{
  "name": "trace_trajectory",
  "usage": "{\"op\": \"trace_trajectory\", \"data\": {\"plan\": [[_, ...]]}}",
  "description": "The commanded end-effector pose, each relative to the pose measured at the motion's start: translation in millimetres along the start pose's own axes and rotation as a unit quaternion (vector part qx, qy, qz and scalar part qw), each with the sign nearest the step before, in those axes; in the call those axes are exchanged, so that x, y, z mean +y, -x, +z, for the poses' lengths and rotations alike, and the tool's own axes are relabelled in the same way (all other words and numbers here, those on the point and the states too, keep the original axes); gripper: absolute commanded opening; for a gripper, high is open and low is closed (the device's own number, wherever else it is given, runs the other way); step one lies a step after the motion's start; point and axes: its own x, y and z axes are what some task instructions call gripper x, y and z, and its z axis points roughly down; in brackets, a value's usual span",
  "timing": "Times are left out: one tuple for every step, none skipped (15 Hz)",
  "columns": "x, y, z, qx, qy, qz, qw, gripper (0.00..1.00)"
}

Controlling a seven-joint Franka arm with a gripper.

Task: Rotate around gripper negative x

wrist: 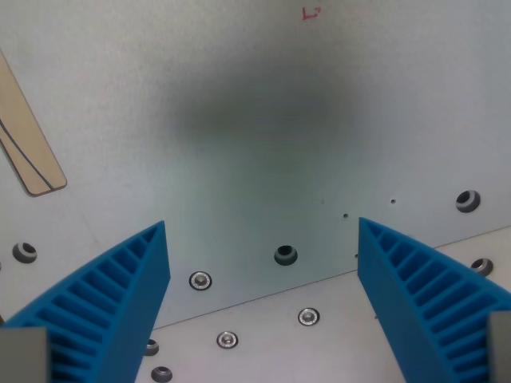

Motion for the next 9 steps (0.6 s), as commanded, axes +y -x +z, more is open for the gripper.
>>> {"op": "trace_trajectory", "data": {"plan": [[0.0,-0.1,-1.0,0.001,0.005,0.0,1.0,1.0],[0.0,-0.1,-1.0,0.001,0.011,0.0,0.9999,1.0],[0.0,-0.1,-1.0,0.001,0.017,0.0,0.9999,1.0],[0.0,-0.1,-1.0,0.001,0.023,0.0,0.9997,1.0],[0.0,-0.1,-1.0,0.001,0.029,0.0,0.9996,1.0],[0.0,-0.1,-1.0,0.001,0.035,0.0,0.9994,1.0],[0.0,-0.1,-1.0,0.001,0.04,0.0,0.9992,1.0],[0.0,-0.1,-1.0,0.001,0.046,0.0,0.9989,1.0],[0.0,-0.1,-1.0,0.001,0.052,0.0,0.9986,1.0]]}}
